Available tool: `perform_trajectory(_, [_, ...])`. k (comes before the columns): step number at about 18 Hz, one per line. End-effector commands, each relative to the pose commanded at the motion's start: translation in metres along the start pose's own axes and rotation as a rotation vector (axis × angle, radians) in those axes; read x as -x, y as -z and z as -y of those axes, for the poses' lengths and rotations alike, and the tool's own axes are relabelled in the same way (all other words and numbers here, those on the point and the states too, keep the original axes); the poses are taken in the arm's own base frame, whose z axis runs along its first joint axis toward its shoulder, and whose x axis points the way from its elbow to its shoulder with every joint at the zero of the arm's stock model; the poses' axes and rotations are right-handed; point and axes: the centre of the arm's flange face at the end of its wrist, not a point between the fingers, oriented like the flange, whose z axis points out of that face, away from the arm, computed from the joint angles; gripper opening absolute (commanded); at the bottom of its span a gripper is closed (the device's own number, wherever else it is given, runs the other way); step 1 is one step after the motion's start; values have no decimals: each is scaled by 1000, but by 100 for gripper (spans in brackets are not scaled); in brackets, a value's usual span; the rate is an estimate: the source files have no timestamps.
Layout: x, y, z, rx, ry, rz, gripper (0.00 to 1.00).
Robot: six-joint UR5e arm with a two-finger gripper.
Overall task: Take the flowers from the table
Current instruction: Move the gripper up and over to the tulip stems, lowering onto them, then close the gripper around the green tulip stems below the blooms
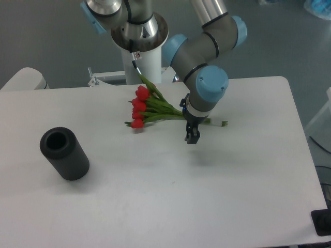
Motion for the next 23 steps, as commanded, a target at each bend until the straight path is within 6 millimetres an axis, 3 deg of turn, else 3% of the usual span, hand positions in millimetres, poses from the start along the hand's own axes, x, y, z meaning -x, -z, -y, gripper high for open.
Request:
perform_trajectory(13, [-33,-46,21,-74,-11,-78,99])
perform_trajectory(19, [-40,-58,27,-94,-32,-94,80])
perform_trajectory(23, [-41,-60,29,-100,-30,-96,62])
